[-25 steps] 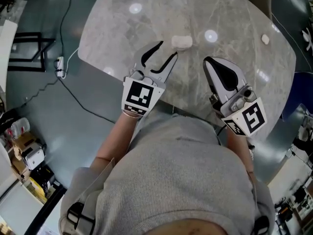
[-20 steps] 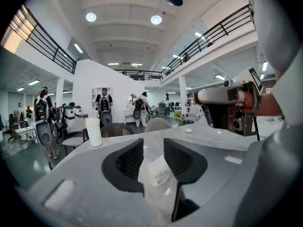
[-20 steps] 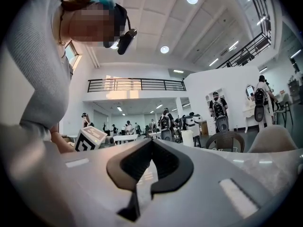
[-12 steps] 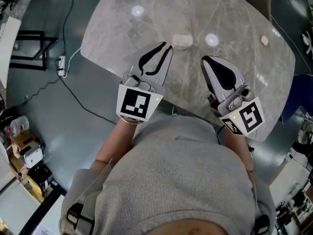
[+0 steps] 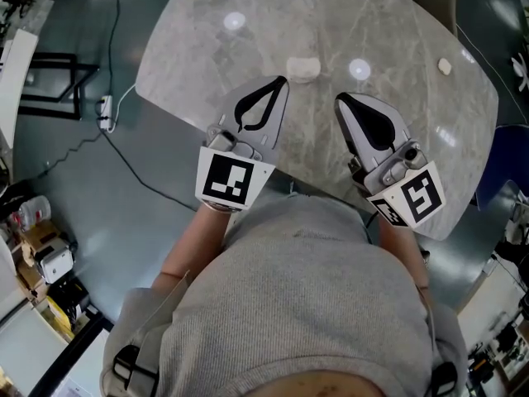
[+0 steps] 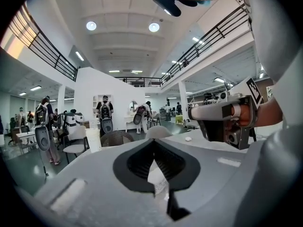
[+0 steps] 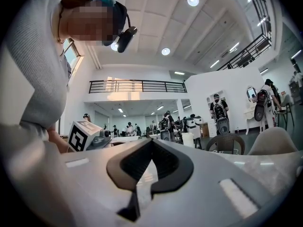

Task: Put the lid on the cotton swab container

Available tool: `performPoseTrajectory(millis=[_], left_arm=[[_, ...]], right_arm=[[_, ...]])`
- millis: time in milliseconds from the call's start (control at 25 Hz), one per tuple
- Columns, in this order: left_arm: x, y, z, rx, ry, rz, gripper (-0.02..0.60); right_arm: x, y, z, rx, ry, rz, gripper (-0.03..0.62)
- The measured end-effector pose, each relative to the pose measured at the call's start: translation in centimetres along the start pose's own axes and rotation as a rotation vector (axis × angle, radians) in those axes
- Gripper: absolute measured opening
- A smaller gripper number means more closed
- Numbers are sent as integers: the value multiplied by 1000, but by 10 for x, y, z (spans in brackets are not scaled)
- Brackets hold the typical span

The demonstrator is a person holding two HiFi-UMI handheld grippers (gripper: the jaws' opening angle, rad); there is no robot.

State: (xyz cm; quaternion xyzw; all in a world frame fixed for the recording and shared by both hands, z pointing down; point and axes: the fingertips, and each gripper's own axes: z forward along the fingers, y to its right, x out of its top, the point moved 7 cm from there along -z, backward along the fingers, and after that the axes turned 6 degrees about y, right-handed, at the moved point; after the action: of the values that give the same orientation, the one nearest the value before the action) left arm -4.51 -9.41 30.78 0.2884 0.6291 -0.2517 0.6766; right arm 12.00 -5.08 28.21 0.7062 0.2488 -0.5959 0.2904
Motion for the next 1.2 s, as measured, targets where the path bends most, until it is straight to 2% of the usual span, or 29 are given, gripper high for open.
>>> performPoseTrajectory(millis=[480,600,920,1040,1200], left_arm=[[4,29,2,26,14,8,0],[10,37,-5,19,27,39,0],[23,38,-34,26,89,23,0],[22,41,-49,6,78,43,0],[15,48,-78,-12,60,31,0]], right_arm=[[1,9,-15,74,13,1,3],[3,5,-16,98,22,-9,2],[5,-21,-21,96,24,-26,3],[5,-39,-23,82,36,-3,3],[3,-76,-30,57,57,23,3]])
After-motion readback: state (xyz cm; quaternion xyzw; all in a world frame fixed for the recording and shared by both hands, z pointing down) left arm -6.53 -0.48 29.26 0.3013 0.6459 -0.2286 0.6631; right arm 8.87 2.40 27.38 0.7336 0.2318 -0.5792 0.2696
